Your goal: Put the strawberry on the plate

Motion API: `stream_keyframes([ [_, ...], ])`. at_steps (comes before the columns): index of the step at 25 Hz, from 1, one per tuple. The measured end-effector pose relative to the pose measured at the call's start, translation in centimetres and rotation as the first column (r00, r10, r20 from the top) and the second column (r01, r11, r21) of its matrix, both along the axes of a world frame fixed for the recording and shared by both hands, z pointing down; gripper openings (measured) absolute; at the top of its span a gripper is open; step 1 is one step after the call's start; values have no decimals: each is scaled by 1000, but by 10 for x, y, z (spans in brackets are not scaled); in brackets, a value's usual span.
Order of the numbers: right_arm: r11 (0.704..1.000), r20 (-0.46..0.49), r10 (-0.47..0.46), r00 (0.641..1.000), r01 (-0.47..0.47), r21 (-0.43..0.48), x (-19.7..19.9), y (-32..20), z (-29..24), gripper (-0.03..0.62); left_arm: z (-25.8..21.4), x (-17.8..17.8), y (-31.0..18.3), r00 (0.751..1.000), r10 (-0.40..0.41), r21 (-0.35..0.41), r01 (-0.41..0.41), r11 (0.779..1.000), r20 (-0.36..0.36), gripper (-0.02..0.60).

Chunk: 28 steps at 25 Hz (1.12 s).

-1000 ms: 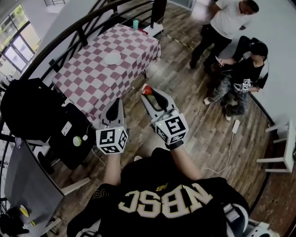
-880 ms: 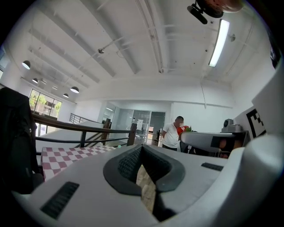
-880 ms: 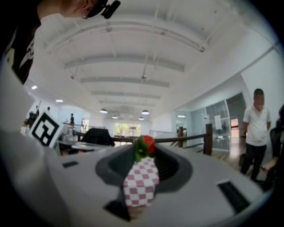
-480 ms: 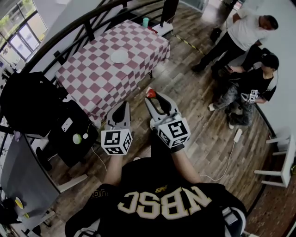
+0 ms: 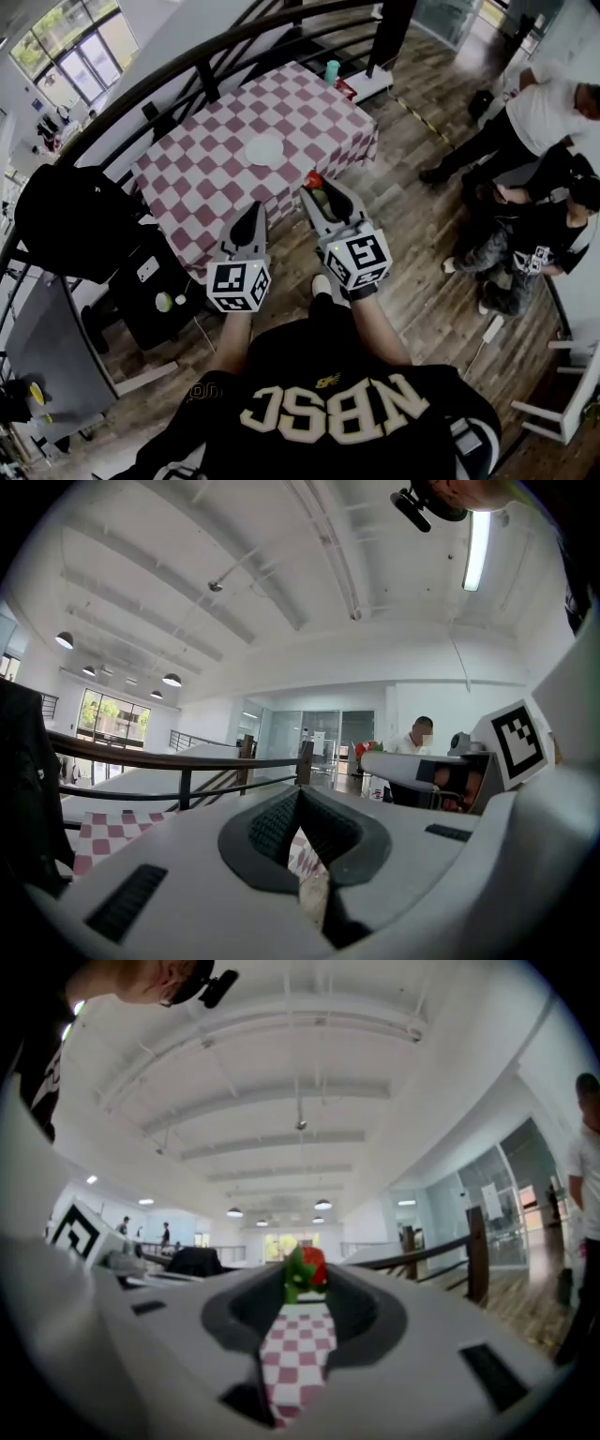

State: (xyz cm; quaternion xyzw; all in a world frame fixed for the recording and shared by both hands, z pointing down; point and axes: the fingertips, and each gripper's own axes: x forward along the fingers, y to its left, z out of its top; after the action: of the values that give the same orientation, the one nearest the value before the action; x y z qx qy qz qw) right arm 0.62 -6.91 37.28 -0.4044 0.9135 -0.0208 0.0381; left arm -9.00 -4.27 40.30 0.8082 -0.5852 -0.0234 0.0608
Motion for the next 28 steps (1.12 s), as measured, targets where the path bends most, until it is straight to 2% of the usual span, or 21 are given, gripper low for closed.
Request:
stream_keyframes([
  [7,997,-14,-81,997,81,-8,24,-75,13,141,11,20,-74,997,-71,-25,71,997,-6,15],
  [14,996,-3,-75,997,75,-37,58,-130,27,141,26,37,-112,993,-120,-65,119,991,-8,15],
  [19,987,2,-148,989,147,-67,43,-134,49,141,49,37,-113,987,-160,-115,161,980,20,15],
  [23,972,-1,-210,978,209,-108,31,-130,70,141,62,31,-116,984,-172,-125,176,976,46,15],
  [28,963,-20,-215,976,208,-172,25,-144,98,141,88,18,-133,983,-156,-160,170,972,95,15],
])
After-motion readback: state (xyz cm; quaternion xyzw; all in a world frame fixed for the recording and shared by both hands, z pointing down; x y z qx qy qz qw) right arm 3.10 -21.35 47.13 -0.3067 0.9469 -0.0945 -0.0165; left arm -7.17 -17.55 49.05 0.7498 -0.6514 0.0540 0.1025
